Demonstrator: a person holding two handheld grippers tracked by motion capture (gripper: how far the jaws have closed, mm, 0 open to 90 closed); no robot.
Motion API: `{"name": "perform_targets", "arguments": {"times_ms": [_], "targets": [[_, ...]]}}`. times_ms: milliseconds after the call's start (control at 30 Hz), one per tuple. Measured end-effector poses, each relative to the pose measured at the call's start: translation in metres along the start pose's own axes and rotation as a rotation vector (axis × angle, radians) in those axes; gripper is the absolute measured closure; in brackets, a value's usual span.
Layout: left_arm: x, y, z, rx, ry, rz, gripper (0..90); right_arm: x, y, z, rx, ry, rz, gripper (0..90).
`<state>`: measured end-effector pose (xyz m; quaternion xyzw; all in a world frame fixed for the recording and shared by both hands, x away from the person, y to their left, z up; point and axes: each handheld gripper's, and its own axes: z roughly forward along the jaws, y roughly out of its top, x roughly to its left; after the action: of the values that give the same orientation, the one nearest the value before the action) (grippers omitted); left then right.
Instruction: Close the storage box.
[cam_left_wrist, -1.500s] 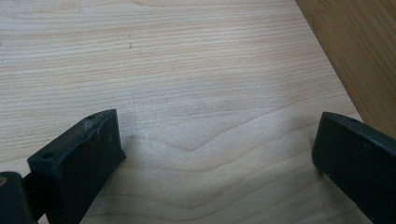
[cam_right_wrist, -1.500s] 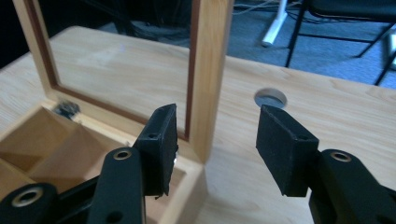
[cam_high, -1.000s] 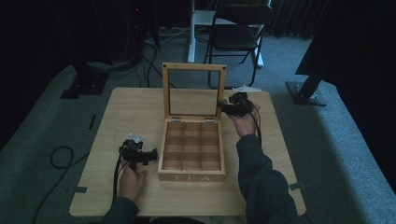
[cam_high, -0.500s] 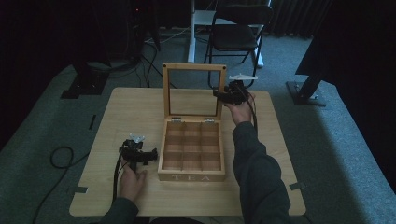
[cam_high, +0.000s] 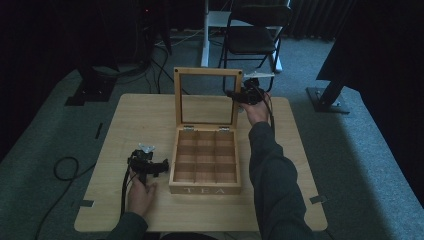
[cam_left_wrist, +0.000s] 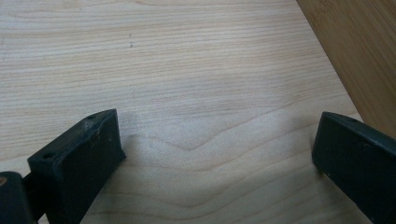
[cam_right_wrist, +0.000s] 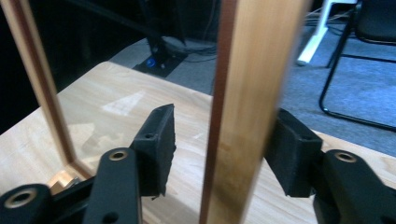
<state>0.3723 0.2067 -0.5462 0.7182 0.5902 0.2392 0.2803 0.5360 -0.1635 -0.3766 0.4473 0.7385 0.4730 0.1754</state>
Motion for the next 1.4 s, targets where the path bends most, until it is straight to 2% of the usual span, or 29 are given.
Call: {"name": "perform_targets", "arguments": {"times_ms": [100,433,667,900,1033,1233,1400], "targets": [[0.0,0.0,0.0,0.0,0.0,0.0,1.6,0.002,0.0,0.0,0.002,-0.001,-0.013,46.6],[0.0,0.0,0.0,0.0,0.001,0.0,1.6,0.009,-0.008,-0.011,-0.054,-0.001,-0.016,48.5],[0.0,0.0,0.0,0.001,0.0,0.0,1.6,0.021,-0.016,-0.026,-0.08,-0.017,-0.065,48.4],[0.0,0.0,0.0,-0.001,0.002,-0.001,1.6,0.027,-0.021,-0.039,-0.078,-0.003,-0.086,49.8],[0.0,0.0,0.0,-0.001,0.002,-0.001,1.6,0.028,-0.023,-0.045,-0.081,-0.002,-0.083,51.6],[0.0,0.0,0.0,-0.001,0.002,-0.001,1.6,0.029,-0.028,-0.052,-0.102,0.012,-0.045,53.0],[0.0,0.0,0.0,-0.001,0.002,-0.001,1.6,0.033,-0.03,-0.059,-0.094,0.004,-0.045,53.8]]}}
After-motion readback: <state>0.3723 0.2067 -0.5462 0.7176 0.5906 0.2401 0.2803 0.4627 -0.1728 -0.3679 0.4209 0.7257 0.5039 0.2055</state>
